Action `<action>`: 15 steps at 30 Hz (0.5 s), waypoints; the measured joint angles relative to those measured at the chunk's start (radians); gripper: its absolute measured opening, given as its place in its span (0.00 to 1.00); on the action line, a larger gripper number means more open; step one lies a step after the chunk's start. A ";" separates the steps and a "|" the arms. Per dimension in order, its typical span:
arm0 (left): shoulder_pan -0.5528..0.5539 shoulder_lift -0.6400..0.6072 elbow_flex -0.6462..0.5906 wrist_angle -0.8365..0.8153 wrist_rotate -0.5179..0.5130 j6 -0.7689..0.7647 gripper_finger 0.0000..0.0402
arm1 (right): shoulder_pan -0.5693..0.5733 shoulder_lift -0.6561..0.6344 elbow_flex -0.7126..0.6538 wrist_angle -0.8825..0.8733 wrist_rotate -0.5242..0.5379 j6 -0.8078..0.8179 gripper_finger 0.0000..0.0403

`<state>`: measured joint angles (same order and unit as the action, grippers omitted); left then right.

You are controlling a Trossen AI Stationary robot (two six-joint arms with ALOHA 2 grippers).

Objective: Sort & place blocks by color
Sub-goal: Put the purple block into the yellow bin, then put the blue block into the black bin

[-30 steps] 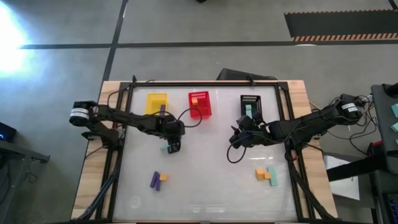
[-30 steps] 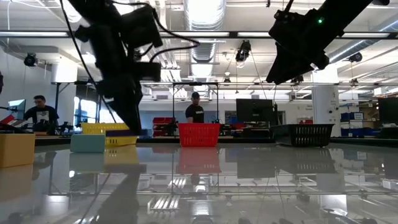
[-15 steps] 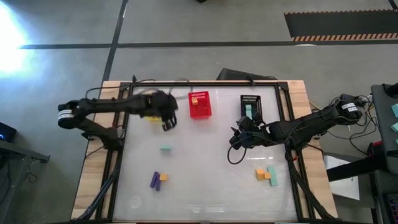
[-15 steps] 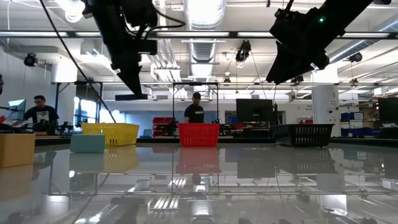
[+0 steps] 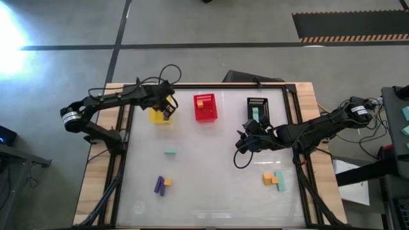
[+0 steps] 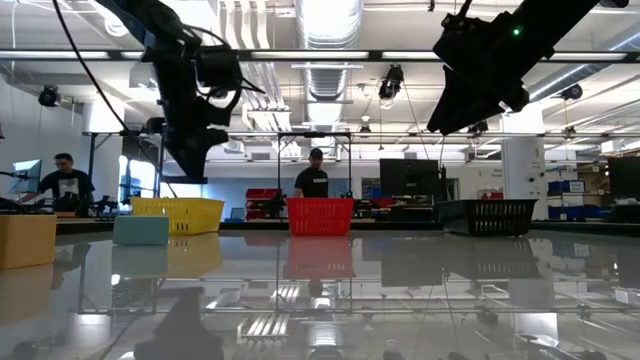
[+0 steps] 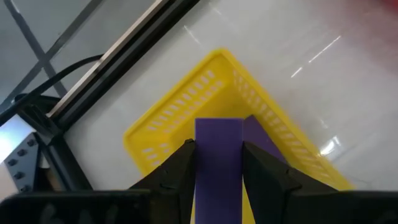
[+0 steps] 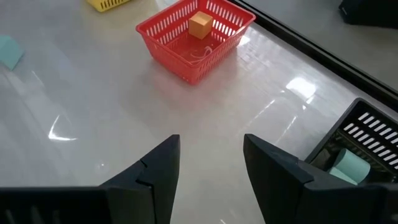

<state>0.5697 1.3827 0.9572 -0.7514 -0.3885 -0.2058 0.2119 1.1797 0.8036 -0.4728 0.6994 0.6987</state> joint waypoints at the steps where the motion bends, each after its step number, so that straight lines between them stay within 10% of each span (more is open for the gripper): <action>1: 0.000 0.000 -0.002 -0.001 -0.002 0.000 0.24 | 0.000 0.000 0.000 0.000 0.000 0.000 0.42; 15: -0.002 -0.010 -0.003 0.000 -0.002 0.005 0.39 | 0.000 0.000 0.000 0.011 -0.002 0.000 0.42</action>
<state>0.5678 1.3731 0.9543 -0.7517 -0.3908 -0.2003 0.2119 1.1797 0.8036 -0.4614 0.6975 0.6987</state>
